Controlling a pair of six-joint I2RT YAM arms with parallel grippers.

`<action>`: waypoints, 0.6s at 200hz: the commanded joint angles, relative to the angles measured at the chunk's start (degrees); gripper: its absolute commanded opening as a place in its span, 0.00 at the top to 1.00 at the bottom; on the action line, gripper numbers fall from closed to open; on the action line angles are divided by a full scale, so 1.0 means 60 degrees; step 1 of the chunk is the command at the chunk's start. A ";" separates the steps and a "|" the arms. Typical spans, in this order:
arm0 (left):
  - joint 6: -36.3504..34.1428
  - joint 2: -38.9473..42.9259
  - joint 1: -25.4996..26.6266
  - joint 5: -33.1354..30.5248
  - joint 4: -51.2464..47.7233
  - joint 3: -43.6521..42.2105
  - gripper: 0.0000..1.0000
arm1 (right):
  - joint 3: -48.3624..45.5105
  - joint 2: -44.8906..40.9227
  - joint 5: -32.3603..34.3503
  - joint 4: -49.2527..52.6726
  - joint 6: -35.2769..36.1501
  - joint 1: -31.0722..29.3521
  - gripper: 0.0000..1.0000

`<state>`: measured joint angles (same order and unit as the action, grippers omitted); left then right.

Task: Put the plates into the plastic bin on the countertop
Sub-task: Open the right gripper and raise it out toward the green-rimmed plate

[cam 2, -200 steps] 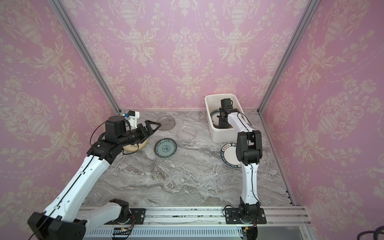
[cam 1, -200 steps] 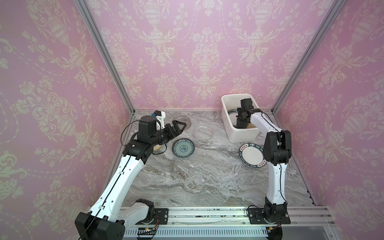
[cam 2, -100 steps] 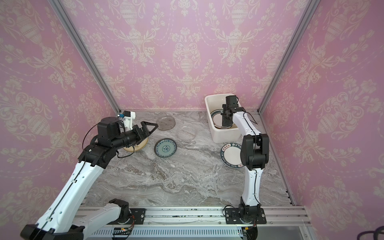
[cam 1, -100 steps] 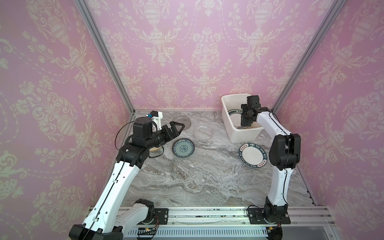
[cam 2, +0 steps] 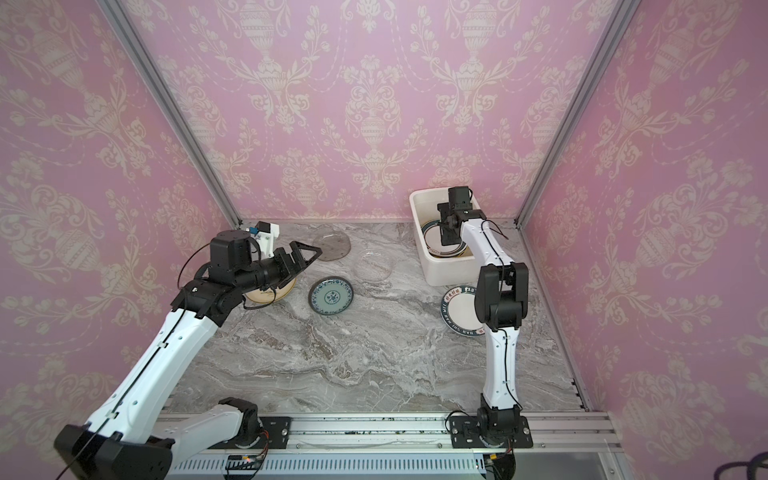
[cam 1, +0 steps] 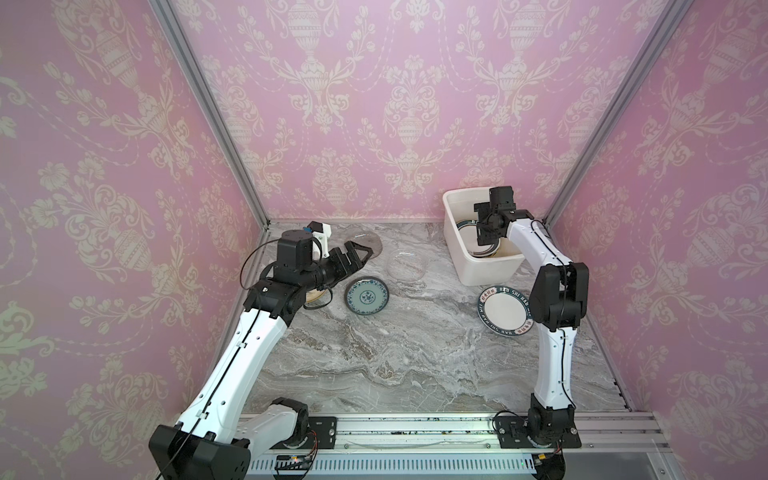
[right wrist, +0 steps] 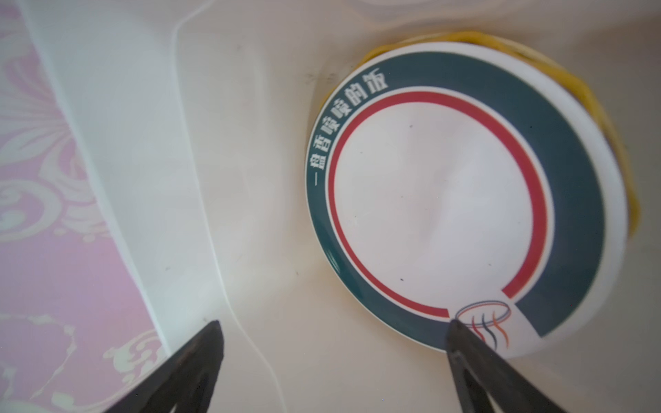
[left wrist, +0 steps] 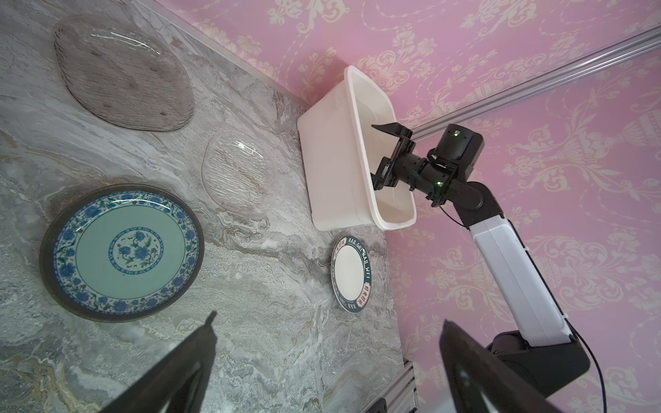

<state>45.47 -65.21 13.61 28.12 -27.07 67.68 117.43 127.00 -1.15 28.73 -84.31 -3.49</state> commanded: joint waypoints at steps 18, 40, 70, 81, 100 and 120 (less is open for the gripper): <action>0.0180 -0.0060 0.0012 0.0382 0.0399 0.0183 0.01 | 0.0061 -0.1757 -0.1541 -0.0446 0.3471 0.0070 0.05; 0.0199 -0.0001 0.0426 0.0246 0.0425 0.0206 0.01 | -0.1248 -0.3386 -0.1840 0.0089 0.4954 0.0077 0.06; 0.0363 -0.0234 0.1390 -0.0007 0.0609 0.0274 0.01 | -0.3948 -0.6015 -0.2018 0.0525 0.6059 0.0386 0.07; 0.0472 -0.0394 0.1799 -0.0175 0.0735 0.0252 0.01 | -0.4893 -0.6924 -0.2188 0.0667 0.6282 0.0606 0.07; 0.0921 -0.0721 0.2476 -0.0370 0.1352 0.0057 0.01 | -0.6303 -0.8230 -0.2518 0.1195 0.6671 0.1211 0.08; 0.1499 -0.1212 0.3094 -0.0545 0.2148 -0.0165 0.01 | -0.7652 -0.9333 -0.2758 0.1820 0.6960 0.2044 0.09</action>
<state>49.63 -69.52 28.84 27.55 -20.49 67.70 80.05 75.07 -14.96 32.08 -48.16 4.51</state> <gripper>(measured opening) 0.991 0.915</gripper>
